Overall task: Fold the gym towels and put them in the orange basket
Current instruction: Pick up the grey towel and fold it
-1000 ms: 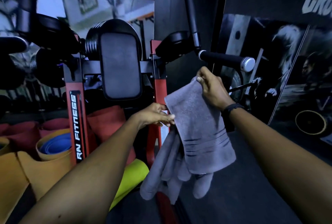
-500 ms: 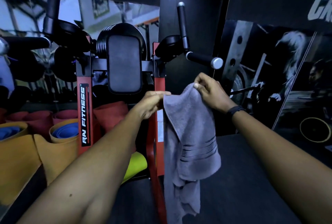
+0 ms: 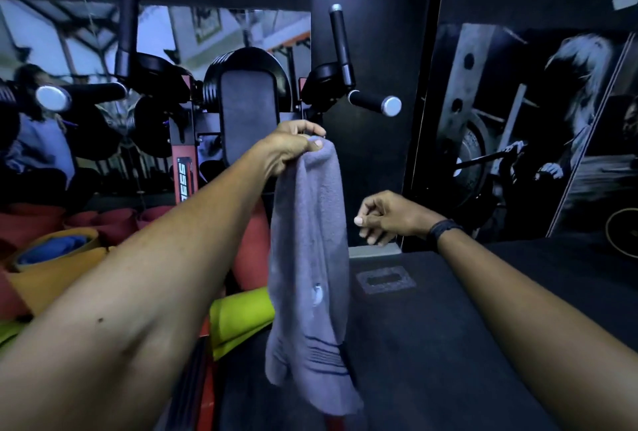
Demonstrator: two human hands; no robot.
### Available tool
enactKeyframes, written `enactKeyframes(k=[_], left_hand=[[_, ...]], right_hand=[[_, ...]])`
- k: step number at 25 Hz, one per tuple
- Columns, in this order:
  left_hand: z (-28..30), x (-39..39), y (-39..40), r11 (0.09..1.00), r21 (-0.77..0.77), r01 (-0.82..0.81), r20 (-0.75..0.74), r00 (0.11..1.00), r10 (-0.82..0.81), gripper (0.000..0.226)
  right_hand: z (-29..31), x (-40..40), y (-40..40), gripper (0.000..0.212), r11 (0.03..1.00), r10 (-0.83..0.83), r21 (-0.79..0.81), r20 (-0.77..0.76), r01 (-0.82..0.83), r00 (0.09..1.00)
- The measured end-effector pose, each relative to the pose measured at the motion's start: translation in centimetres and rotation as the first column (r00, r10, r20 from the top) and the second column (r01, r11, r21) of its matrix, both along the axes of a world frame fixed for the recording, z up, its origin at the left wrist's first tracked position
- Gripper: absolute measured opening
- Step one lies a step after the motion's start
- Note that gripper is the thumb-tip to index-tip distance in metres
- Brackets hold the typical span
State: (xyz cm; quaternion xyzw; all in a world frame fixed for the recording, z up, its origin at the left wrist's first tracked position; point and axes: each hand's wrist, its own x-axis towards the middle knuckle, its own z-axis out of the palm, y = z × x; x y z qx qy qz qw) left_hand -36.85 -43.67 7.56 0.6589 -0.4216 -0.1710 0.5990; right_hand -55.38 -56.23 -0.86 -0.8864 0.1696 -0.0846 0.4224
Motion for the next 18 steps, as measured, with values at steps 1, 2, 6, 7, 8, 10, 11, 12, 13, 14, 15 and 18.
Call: enactKeyframes(k=[1, 2, 6, 7, 8, 10, 11, 12, 13, 14, 15, 18], left_hand=[[0.8, -0.1, 0.9, 0.999, 0.038, 0.034, 0.051, 0.998, -0.036, 0.023], [1.5, 0.0, 1.7, 0.995, 0.069, 0.077, 0.093, 0.992, -0.083, 0.023], [3.5, 0.4, 4.7, 0.963, 0.15, 0.223, 0.238, 0.937, -0.254, 0.022], [3.9, 0.5, 5.4, 0.955, 0.154, 0.252, 0.259, 0.923, -0.285, 0.021], [4.1, 0.7, 6.0, 0.951, 0.151, 0.27, 0.27, 0.914, -0.302, 0.019], [4.3, 1.6, 7.7, 0.963, 0.128, 0.239, 0.29, 0.919, -0.267, 0.017], [4.1, 2.3, 8.5, 0.976, 0.108, 0.191, 0.32, 0.923, -0.216, 0.018], [3.7, 3.3, 9.3, 0.989, 0.086, 0.118, 0.37, 0.918, -0.142, 0.02], [3.1, 4.3, 10.1, 0.998, 0.067, 0.016, 0.432, 0.901, -0.044, 0.02], [2.2, 5.4, 10.7, 0.993, 0.056, -0.103, 0.493, 0.868, 0.062, 0.017], [1.2, 6.5, 11.3, 0.972, 0.053, -0.23, 0.54, 0.825, 0.166, 0.013], [-2.5, 9.3, 13.1, 0.907, 0.144, -0.396, 0.534, 0.803, 0.265, 0.016]], right_hand=[[-0.1, -0.1, 0.0, 0.011, 0.997, -0.042, -0.065, 0.029, 0.044, 0.999], [-0.2, 0.0, 0.1, 0.009, 0.989, -0.079, -0.117, 0.085, 0.089, 0.993], [1.5, 2.2, 2.3, 0.054, 0.979, -0.096, -0.138, 0.352, 0.153, 0.931], [2.0, 3.1, 3.4, 0.07, 0.992, -0.051, -0.091, 0.373, 0.091, 0.927], [2.4, 4.2, 4.4, 0.079, 0.998, -0.001, -0.053, 0.369, 0.022, 0.929], [2.8, 6.4, 6.9, 0.053, 0.995, 0.101, -0.016, 0.32, -0.101, 0.942], [3.0, 7.3, 8.1, 0.023, 0.991, 0.133, -0.027, 0.285, -0.13, 0.949], [3.4, 8.1, 9.4, 0.008, 0.99, 0.137, -0.06, 0.279, -0.125, 0.95], [3.6, 8.9, 10.3, 0.025, 0.992, 0.105, -0.102, 0.281, -0.079, 0.954], [3.7, 9.6, 11.0, 0.034, 0.99, 0.05, -0.143, 0.302, -0.007, 0.952], [3.9, 10.3, 11.4, 0.038, 0.98, -0.007, -0.182, 0.347, 0.074, 0.938], [4.7, 11.9, 12.1, 0.029, 0.921, -0.139, -0.27, 0.445, 0.281, 0.885]])
